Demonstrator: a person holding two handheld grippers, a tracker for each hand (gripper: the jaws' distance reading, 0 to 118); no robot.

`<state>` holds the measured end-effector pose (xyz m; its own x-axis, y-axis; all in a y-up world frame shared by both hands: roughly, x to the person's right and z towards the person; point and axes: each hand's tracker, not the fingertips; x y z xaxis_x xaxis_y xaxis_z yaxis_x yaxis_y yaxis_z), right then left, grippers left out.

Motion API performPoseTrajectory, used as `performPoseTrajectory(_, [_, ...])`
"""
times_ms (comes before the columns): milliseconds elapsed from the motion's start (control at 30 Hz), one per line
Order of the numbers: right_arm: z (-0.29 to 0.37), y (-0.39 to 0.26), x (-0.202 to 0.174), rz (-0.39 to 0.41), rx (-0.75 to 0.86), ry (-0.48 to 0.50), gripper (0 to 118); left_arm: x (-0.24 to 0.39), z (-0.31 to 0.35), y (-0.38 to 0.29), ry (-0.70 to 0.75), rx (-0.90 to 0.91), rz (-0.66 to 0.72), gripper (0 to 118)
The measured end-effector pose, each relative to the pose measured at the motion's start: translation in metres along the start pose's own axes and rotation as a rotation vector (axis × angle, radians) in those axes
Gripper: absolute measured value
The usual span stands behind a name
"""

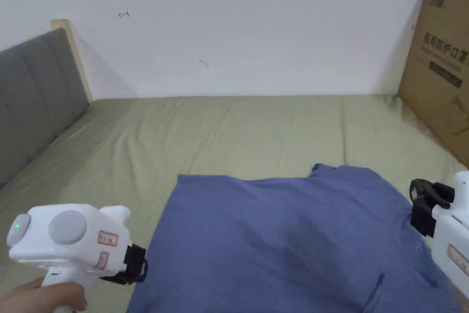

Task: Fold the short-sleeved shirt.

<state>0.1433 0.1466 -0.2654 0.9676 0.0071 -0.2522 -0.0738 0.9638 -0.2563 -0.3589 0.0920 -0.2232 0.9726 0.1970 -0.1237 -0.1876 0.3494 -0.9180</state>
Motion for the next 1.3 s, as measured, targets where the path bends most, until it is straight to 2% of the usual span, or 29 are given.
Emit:
performPoseTrajectory(33, [-0.001,-0.003,0.001,-0.001,-0.011,0.001,0,-0.011,-0.01,-0.008,0.04,0.005,0.027,2])
performPoseTrajectory(67, [-0.002,-0.007,0.001,-0.004,-0.027,0.004,0,-0.021,-0.019,-0.016,0.063,0.01,0.05,27])
performPoseTrajectory(133, [-0.003,-0.014,0.004,-0.012,-0.057,0.005,0,-0.037,-0.034,-0.031,0.07,0.02,0.085,98])
performPoseTrajectory(167, [-0.004,-0.017,0.004,-0.017,-0.074,0.004,0,-0.043,-0.043,-0.036,0.057,-0.006,0.128,118])
performPoseTrajectory(233, [-0.004,-0.022,0.006,-0.022,-0.101,0.01,0,-0.047,-0.057,-0.042,0.031,0.017,0.147,117])
performPoseTrajectory(333, [-0.005,-0.025,0.008,-0.02,-0.126,0.007,0,-0.049,-0.086,-0.044,0.106,-0.046,0.125,117])
performPoseTrajectory(433, [-0.003,-0.028,0.013,-0.026,-0.142,0.005,0,-0.044,-0.104,-0.05,0.108,-0.08,0.088,99])
performPoseTrajectory(500, [-0.002,-0.03,0.017,-0.027,-0.154,-0.006,0,-0.03,-0.104,-0.059,0.161,-0.077,0.009,98])
performPoseTrajectory(533, [0.0,-0.031,0.02,-0.026,-0.16,-0.012,0,-0.026,-0.102,-0.059,0.187,-0.083,-0.02,92])
performPoseTrajectory(567, [0.001,-0.032,0.022,-0.024,-0.163,-0.016,0,-0.024,-0.099,-0.06,0.178,-0.092,-0.03,79])
performPoseTrajectory(600, [0.002,-0.034,0.025,-0.023,-0.168,-0.02,0,-0.021,-0.094,-0.06,0.167,-0.093,-0.032,62])
performPoseTrajectory(633, [0.004,-0.035,0.028,-0.021,-0.172,-0.024,0,-0.017,-0.085,-0.061,0.144,-0.099,-0.043,37])
performPoseTrajectory(667, [0.005,-0.037,0.031,-0.02,-0.177,-0.026,0,-0.014,-0.08,-0.063,0.116,-0.097,-0.049,37])
performPoseTrajectory(700, [0.006,-0.039,0.034,-0.019,-0.184,-0.03,0,-0.013,-0.077,-0.065,0.063,-0.099,-0.042,27])
performPoseTrajectory(733, [0.007,-0.041,0.039,-0.022,-0.194,-0.035,0,-0.014,-0.073,-0.066,-0.027,-0.102,0.001,3])
performPoseTrajectory(767, [0.007,-0.044,0.044,-0.034,-0.207,-0.035,0,-0.013,-0.07,-0.067,-0.041,-0.082,0.047,2])
performPoseTrajectory(867, [0.009,-0.055,0.065,-0.087,-0.253,-0.024,0,-0.012,-0.054,-0.07,0.042,0.02,0.027,2])
performPoseTrajectory(933, [0.007,-0.066,0.079,-0.091,-0.319,-0.006,0,-0.014,-0.04,-0.067,-0.003,0.061,0.067,2])
performPoseTrajectory(967, [0.002,-0.073,0.087,-0.089,-0.385,0.037,11,-0.015,-0.035,-0.066,-0.019,0.084,0.081,2])
performPoseTrajectory(1000, [-0.004,-0.08,0.094,-0.106,-0.456,0.047,44,-0.014,-0.032,-0.067,-0.048,0.076,0.088,2])
performPoseTrajectory(1033, [-0.013,-0.089,0.1,-0.129,-0.562,0.039,93,-0.005,-0.023,-0.066,-0.053,0.085,0.083,2])
performPoseTrajectory(1067, [-0.021,-0.103,0.105,-0.134,-0.695,0.035,118,-0.003,-0.019,-0.066,-0.052,0.09,0.07,2])
performPoseTrajectory(1100, [-0.026,-0.102,0.111,-0.136,-0.664,0.056,116,0.0,-0.017,-0.066,-0.055,0.092,0.058,2])
performPoseTrajectory(1133, [-0.032,-0.11,0.116,-0.16,-0.727,0.03,116,0.002,-0.015,-0.067,-0.058,0.096,0.047,2])
performPoseTrajectory(1200, [-0.038,-0.138,0.122,-0.158,-0.86,-0.01,116,0.005,-0.014,-0.062,-0.057,0.095,0.039,2])
performPoseTrajectory(1233, [-0.041,-0.147,0.122,-0.155,-0.907,0.003,116,0.005,-0.015,-0.062,-0.055,0.092,0.043,2])
performPoseTrajectory(1300, [-0.047,-0.163,0.119,-0.123,-0.979,0.029,107,0.001,-0.019,-0.059,-0.039,0.081,0.057,2])
